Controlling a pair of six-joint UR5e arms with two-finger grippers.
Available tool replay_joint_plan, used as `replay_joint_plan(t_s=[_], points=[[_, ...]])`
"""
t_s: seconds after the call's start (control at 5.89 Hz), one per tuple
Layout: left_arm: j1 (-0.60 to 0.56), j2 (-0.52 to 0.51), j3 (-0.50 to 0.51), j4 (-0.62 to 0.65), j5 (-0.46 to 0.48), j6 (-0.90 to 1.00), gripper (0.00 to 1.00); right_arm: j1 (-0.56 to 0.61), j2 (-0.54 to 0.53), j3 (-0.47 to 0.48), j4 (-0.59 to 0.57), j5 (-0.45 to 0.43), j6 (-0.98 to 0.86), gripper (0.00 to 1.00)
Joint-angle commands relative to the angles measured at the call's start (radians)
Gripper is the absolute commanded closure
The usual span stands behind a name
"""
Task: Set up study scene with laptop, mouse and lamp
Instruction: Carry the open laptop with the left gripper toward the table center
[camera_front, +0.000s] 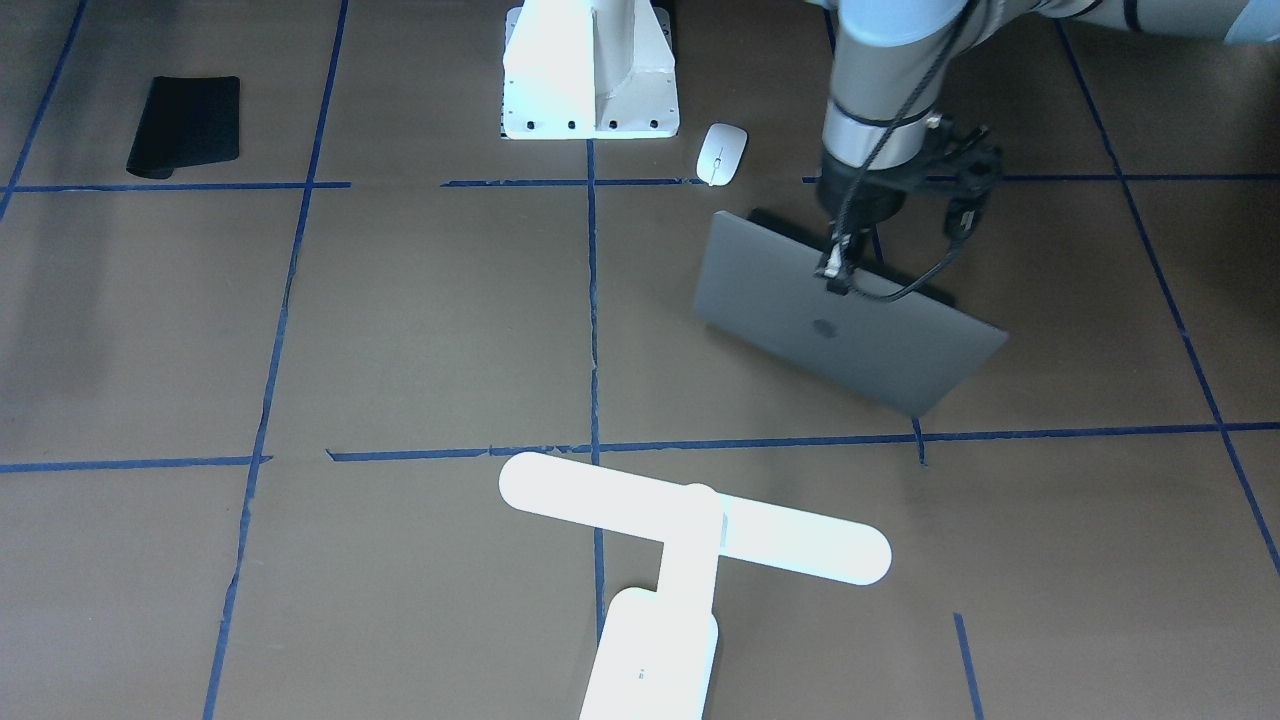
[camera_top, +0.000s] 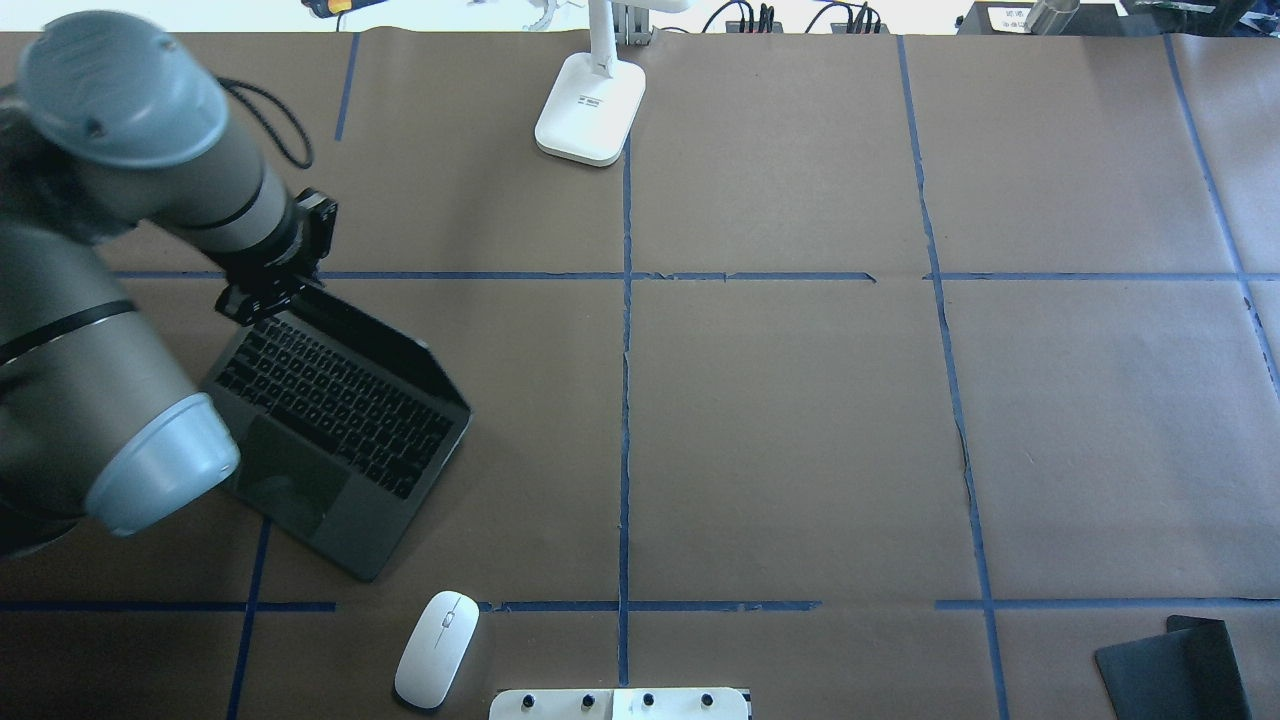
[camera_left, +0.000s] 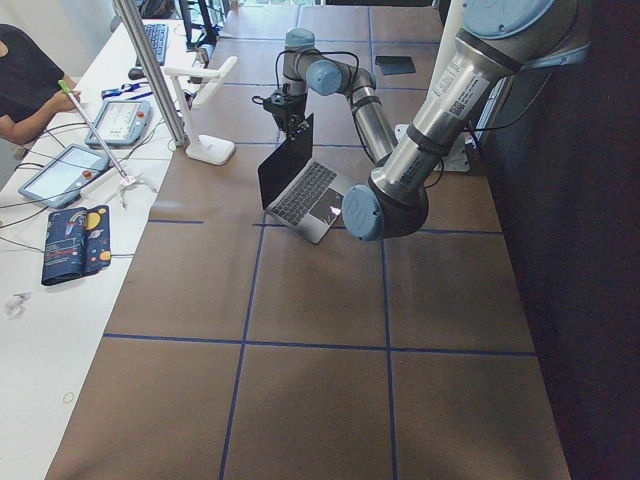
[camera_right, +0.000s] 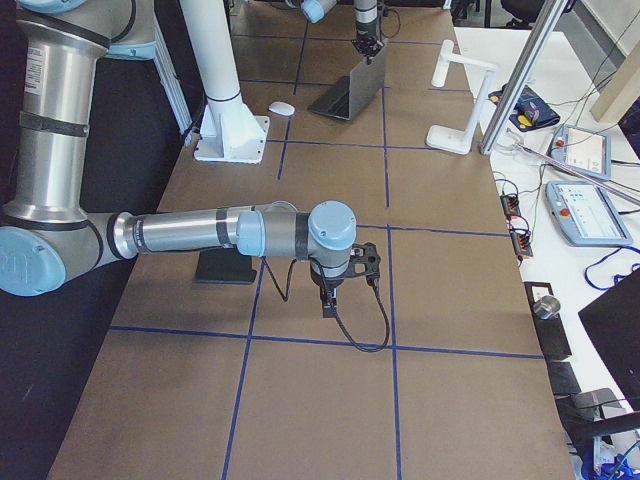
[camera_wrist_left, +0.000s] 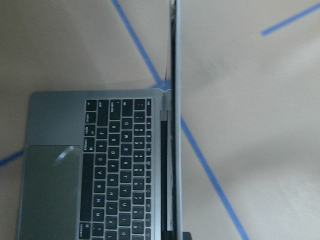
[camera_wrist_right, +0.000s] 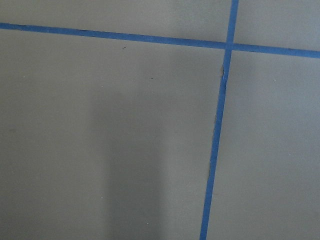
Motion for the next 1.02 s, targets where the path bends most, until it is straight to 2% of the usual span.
replay_joint_plan(t_s=[0.0,0.17,0.51,0.68,0.85], points=[[0.007,-0.159,0.197,-0.104,0.000,-0.147,1.00,-0.001,0.000,0.000,0.000,-0.001,0.000,0.00],[0.030,-0.241,0.314,-0.147,0.000,-0.244,1.00,0.000,0.000,0.000,0.000,-0.001,0.000,0.00],[0.066,-0.323,0.411,-0.172,0.005,-0.396,1.00,0.000,0.000,-0.001,0.000,-0.001,-0.002,0.00],[0.070,-0.410,0.528,-0.172,0.006,-0.474,1.00,0.000,0.000,-0.002,0.000,-0.001,0.000,0.00],[0.078,-0.433,0.562,-0.172,0.008,-0.502,1.00,0.000,0.000,-0.003,0.000,-0.001,-0.002,0.00]])
